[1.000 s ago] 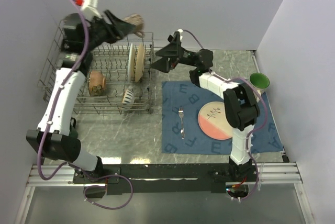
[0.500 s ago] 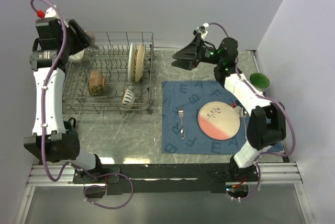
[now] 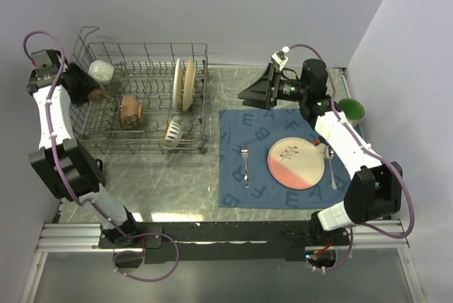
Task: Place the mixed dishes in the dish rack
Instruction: Place the cup upside down on the dish rack
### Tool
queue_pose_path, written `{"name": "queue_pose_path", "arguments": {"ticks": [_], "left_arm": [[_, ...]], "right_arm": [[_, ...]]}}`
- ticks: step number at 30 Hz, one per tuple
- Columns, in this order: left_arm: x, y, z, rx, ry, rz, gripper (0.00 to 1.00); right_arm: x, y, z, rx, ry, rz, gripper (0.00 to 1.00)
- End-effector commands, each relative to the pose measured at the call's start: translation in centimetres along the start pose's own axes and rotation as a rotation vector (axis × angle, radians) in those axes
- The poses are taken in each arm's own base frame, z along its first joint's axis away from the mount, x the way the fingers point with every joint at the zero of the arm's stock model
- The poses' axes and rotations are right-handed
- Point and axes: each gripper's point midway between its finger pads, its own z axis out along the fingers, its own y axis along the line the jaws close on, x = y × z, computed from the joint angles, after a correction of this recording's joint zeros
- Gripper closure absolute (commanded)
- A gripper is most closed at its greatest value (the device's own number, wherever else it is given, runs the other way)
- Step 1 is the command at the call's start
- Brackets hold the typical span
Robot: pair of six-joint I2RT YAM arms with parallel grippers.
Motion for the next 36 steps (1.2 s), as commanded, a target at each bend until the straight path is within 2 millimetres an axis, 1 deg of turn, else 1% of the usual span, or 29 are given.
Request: {"name": "queue_pose_path", "arguments": {"ticks": [1,2,3,5,6,11,13,14,16,19,20,21,22,26,30,32,36], "left_arm": [[-0.9,-0.2,1.0,-0.004,-0.008,-0.036,0.99],[-0.9,0.0,1.5,-0.013,0.001,-0.045,0.99],[-0.8,0.2,2.4,-0.02,0.014,-0.049,0.99],[-1.2,0.3,3.3,-0.02,0.004,-0.072,0.99],[-1.3,0.4,4.1,-0.025,0.011,-0.081,0.99],[-1.5,0.7,6.6,-0.035,0.046,-0.134,0.99],[-2.3,0.6,6.7,-0.023,0.026,-0.168,0.99],[-2.3,0.9,7.2,-0.026,0.026,-0.183,0.99],[-3.0,1.5,7.3,-0.034,0.013,-0.227,0.99],[-3.3,2.5,7.8,-0.047,0.01,-0.281,0.99],[-3.5,2.3,7.6,-0.027,0.007,-0.29,0.99],[-3.2,2.7,7.8,-0.026,0.013,-0.301,0.99],[-3.4,2.8,7.9,-0.018,0.005,-0.318,0.99],[-3.2,3.6,8.5,-0.038,0.002,-0.354,0.99],[-3.3,4.5,8.6,-0.095,-0.024,-0.424,0.99],[-3.3,4.3,8.3,-0.095,-0.059,-0.435,0.99],[-3.0,4.2,7.9,-0.165,-0.132,-0.442,0.99]], "right_arm": [[0.1,-0.2,-1.1,0.014,-0.039,-0.035,0.0],[0.2,-0.3,-1.2,0.015,-0.042,-0.033,0.0],[0.3,-0.3,-1.3,0.015,-0.042,-0.031,0.0],[0.3,-0.5,-1.4,0.025,-0.048,-0.029,0.0],[0.4,-0.5,-1.4,0.028,-0.048,-0.028,0.0],[0.7,-1.0,-1.7,0.043,-0.057,-0.02,0.0],[0.8,-0.9,-1.8,0.044,-0.062,-0.023,0.0],[0.8,-0.9,-1.8,0.047,-0.064,-0.022,0.0],[0.9,-0.8,-1.9,0.049,-0.068,-0.022,0.0],[0.8,-0.7,-2.0,0.053,-0.075,-0.026,0.0],[0.7,-0.8,-2.0,0.056,-0.076,-0.025,0.0],[0.7,-0.7,-2.0,0.056,-0.078,-0.026,0.0],[0.7,-0.9,-2.0,0.059,-0.079,-0.025,0.0],[0.6,-0.9,-1.9,0.06,-0.083,-0.017,0.0],[0.5,-0.8,-1.9,0.061,-0.084,-0.016,0.0],[0.4,-0.9,-1.9,0.065,-0.087,-0.016,0.0],[0.5,-1.1,-1.9,0.074,-0.086,-0.01,0.0]]}}
